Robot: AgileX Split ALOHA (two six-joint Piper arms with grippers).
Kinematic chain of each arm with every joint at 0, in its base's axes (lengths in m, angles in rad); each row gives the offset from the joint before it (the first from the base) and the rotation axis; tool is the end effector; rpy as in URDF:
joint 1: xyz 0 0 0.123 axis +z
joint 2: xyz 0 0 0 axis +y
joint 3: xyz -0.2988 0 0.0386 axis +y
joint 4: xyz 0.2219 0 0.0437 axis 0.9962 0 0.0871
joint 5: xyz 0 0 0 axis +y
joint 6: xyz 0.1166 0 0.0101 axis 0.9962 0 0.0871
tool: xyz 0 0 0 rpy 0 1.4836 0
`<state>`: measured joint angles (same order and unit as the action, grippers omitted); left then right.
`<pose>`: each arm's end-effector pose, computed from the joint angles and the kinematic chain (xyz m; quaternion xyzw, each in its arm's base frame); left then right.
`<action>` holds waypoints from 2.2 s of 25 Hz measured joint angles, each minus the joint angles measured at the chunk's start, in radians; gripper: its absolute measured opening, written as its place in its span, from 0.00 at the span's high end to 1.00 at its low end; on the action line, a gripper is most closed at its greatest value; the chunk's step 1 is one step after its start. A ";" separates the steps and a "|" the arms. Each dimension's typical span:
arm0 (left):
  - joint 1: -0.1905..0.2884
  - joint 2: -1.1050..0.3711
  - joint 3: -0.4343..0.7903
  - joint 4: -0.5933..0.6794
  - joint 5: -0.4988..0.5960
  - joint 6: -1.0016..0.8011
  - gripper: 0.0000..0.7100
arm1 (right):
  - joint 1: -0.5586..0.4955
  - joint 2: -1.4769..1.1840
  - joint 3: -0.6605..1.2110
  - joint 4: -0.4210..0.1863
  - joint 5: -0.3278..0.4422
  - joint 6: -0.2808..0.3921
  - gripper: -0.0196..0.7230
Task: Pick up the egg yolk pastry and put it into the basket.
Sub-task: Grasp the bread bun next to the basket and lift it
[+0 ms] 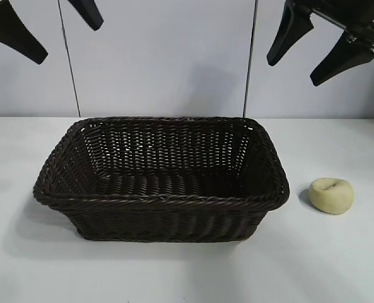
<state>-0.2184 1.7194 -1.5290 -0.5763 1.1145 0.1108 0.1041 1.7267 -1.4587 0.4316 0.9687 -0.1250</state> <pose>0.3300 -0.1319 0.3207 0.0773 0.9440 -0.2818 0.1535 0.3533 0.0775 0.2974 -0.0280 0.9583 0.1958 0.2063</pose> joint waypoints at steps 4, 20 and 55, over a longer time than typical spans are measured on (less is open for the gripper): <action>0.000 0.001 0.099 -0.021 -0.091 0.000 0.12 | 0.000 0.000 0.000 0.000 0.001 0.000 0.26; 0.000 0.004 0.167 -0.035 -0.187 0.000 0.12 | 0.000 0.000 0.000 0.000 0.000 0.000 0.26; 0.000 0.004 0.167 -0.031 -0.195 0.000 0.12 | -0.042 0.282 0.000 -0.317 0.036 0.102 0.26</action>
<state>-0.2184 1.7232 -1.3622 -0.6077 0.9199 0.1108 0.0621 2.0085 -1.4587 0.1151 1.0045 -0.0226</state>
